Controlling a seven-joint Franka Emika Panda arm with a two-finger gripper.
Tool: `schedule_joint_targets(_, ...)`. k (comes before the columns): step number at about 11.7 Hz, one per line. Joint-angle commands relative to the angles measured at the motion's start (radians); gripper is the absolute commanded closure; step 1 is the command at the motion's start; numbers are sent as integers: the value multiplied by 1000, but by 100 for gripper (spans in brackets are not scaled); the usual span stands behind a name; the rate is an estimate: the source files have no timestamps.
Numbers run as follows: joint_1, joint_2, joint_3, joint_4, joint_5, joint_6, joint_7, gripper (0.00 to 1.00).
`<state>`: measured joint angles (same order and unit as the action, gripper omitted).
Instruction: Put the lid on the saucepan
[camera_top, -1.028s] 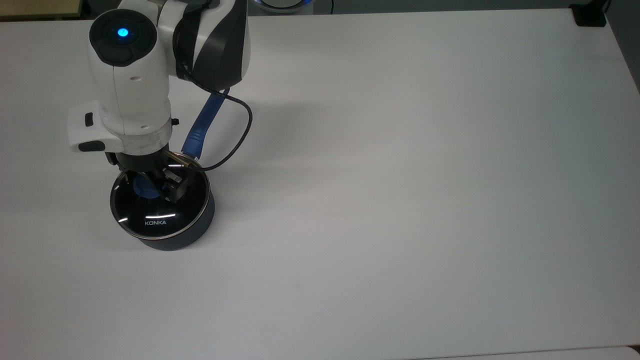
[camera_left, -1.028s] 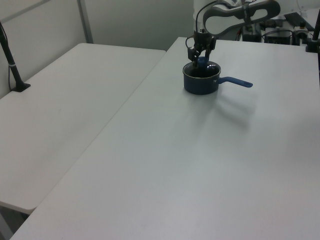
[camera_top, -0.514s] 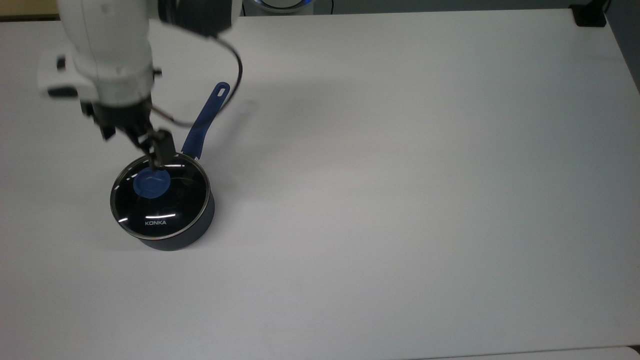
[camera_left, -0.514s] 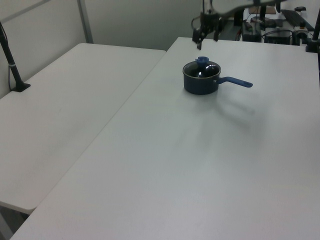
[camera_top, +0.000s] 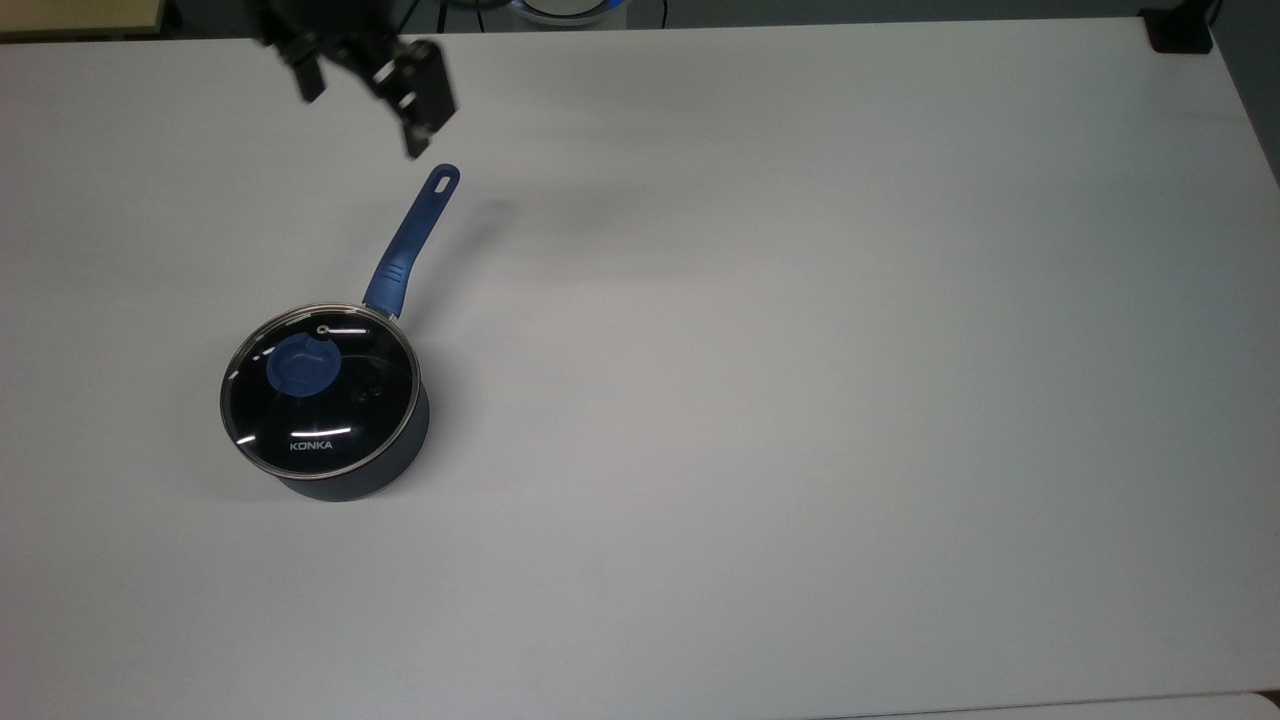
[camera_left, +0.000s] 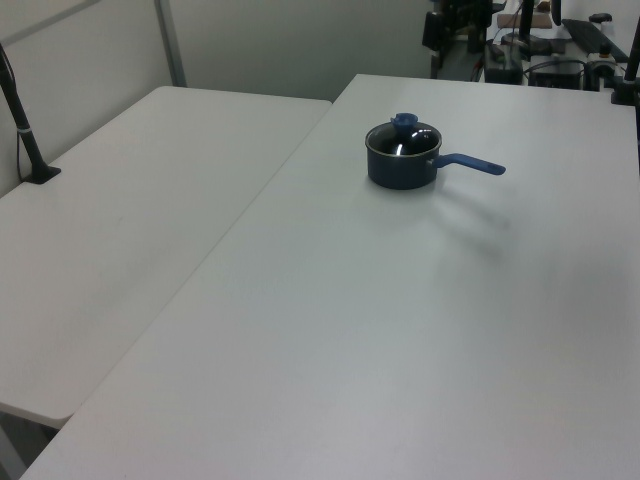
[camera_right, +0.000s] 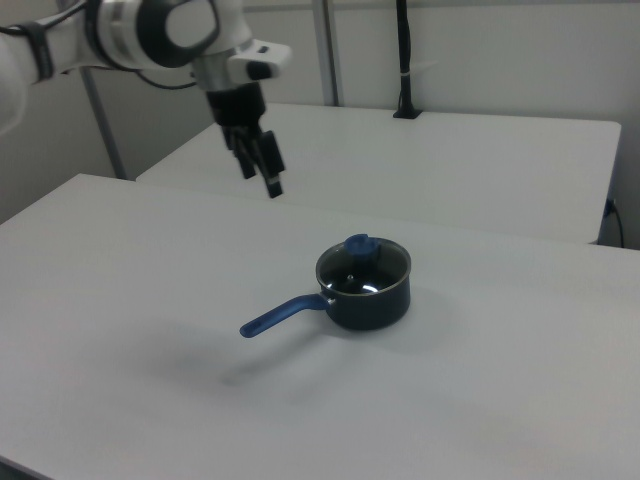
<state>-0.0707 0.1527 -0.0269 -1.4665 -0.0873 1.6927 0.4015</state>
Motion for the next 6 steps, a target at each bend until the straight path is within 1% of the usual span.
schedule_joint_targets(1,155,-172,-103,-216,6,15,-51,0)
schedule_joint_targets(3,155,-170,-114,-206,0,11,-265,0)
schedule_joint_targets(4,143,-167,-114,-190,4,10,-329,0)
schedule_joint_targets(6,140,-167,-116,-186,0,13,-346,0)
